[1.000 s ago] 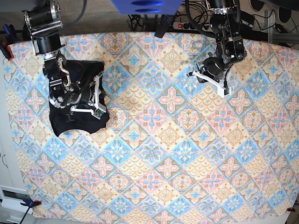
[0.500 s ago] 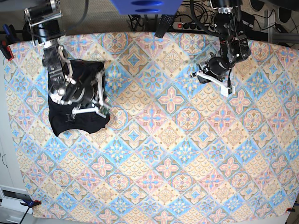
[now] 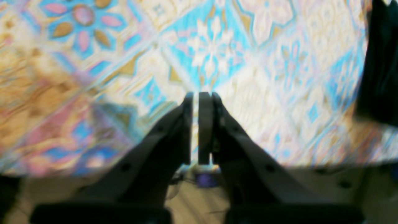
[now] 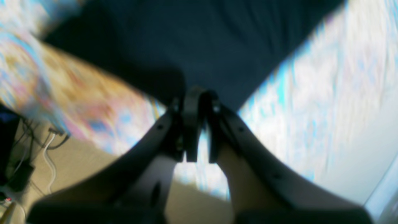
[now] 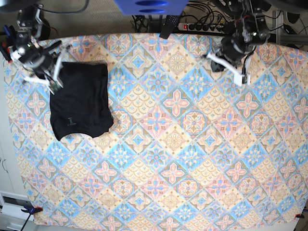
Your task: Fold the T-shirt properly
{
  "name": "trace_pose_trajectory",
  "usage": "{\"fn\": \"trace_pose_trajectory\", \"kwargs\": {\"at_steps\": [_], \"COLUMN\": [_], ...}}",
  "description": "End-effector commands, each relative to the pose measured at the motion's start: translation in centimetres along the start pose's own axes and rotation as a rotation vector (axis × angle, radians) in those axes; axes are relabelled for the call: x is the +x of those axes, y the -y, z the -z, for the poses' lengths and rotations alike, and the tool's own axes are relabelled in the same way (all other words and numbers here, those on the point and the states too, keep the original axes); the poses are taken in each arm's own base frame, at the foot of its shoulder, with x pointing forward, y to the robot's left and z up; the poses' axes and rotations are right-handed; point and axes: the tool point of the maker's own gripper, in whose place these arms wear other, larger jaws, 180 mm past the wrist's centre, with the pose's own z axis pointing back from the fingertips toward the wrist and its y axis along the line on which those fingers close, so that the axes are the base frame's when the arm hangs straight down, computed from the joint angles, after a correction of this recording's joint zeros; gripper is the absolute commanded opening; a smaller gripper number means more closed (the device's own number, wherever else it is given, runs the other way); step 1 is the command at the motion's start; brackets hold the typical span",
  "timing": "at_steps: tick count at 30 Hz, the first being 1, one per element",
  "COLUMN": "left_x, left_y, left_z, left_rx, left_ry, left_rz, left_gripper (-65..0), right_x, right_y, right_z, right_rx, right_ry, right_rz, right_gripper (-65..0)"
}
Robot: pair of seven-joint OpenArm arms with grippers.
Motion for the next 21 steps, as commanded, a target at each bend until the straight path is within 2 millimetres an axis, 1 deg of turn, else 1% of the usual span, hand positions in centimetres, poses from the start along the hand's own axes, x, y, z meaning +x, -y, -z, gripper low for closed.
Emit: {"fn": "trace_pose_trajectory", "kwargs": {"at_steps": [1,4,7,10,11,13,16,19,21], "left_x": [-0.4,-2.5,-4.7,-6.9,-7.5,-9.3,-11.5,-13.1,-14.5], "left_y": [-0.3,-1.0,-1.8,-2.2,-2.3,-2.5,-2.8,-3.4,-4.1], "left_z": [-0.7,-1.7,-2.6,-3.4,-3.7,-4.4,-5.4,-6.3,-6.7], "left_rx": [0.007,0.027,0.046,0.06,0.062,0.071,0.082,0.1,0.119], "left_ry": [-0.005,-0.059,-0.117,-0.173,-0.188,-0.233,-0.29,-0.319,-0.331], "left_rz": [0.012,0.025,0.033,0.024,0.02,0.011,0.001,-0.001,-0.015], "left_gripper": [-62.0,-62.0,-62.1,-62.5,-63.2,-63.6,-63.7,-63.7,-64.0], "right_x": [-0.7,-4.9,-8.6,-11.1,-11.9,-14.4,-16.6,-19.2,-21.5], "right_y": [0.6,1.1,1.5,1.0,0.7,-0.9,-2.6,-4.7,-6.3], "right_z": [-0.9,-2.5,-4.1,-5.3,-5.6,-6.7,-7.8,-8.1,-7.8], "right_rx": [-0.023,-0.061,-0.096,-0.11,-0.108,-0.077,-0.036,0.007,0.037], "right_ry": [0.006,-0.076,-0.151,-0.204,-0.223,-0.288,-0.323,-0.352,-0.388], "right_rz": [0.018,0.085,0.143,0.195,0.208,0.212,0.214,0.274,0.341], "right_gripper": [-60.8,-60.8,-60.8,-60.8,-60.8,-60.8,-60.8,-60.8,-60.8]}}
